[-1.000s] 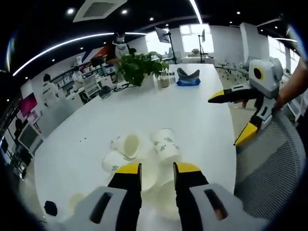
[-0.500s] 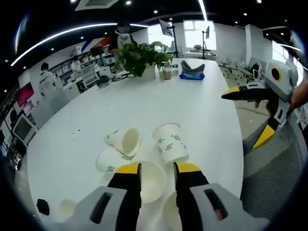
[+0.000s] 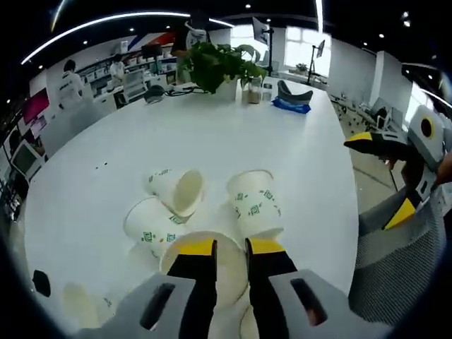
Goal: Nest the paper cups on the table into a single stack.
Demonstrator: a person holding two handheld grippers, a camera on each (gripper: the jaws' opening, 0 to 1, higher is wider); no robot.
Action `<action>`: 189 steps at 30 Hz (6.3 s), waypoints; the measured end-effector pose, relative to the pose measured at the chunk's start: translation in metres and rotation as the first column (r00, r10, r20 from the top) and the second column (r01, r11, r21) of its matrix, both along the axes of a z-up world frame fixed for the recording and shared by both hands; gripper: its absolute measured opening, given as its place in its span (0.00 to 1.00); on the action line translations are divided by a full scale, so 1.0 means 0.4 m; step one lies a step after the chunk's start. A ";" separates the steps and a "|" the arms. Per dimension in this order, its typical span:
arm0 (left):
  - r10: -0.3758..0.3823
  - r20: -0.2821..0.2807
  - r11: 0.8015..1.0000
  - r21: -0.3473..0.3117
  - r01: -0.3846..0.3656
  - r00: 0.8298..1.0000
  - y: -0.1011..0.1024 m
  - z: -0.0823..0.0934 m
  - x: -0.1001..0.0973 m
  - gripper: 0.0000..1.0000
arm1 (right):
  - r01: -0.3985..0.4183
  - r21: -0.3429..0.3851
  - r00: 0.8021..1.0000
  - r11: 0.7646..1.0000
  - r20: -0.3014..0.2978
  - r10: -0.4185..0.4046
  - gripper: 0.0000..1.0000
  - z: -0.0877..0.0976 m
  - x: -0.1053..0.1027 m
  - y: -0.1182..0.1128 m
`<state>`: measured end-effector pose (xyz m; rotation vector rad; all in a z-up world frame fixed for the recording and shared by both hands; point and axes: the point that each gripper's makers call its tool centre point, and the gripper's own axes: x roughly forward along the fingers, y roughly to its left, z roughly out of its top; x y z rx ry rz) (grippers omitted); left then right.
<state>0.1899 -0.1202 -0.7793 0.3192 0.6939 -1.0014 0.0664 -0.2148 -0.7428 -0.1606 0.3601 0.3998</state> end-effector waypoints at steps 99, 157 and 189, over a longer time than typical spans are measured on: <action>-0.139 0.126 0.990 -0.006 0.141 0.982 0.112 0.273 -0.197 0.00 | -0.024 0.002 1.000 1.000 -0.001 0.024 0.78 -0.002 -0.003 0.007; -0.174 -0.029 0.984 0.040 0.175 0.984 0.074 0.042 -0.256 0.00 | -0.021 -0.007 1.000 1.000 -0.012 0.021 0.77 -0.009 -0.002 0.003; -0.215 -0.142 0.976 0.002 0.218 0.966 0.051 0.009 -0.292 0.02 | -0.019 -0.014 1.000 1.000 -0.016 0.019 0.76 -0.009 -0.003 0.004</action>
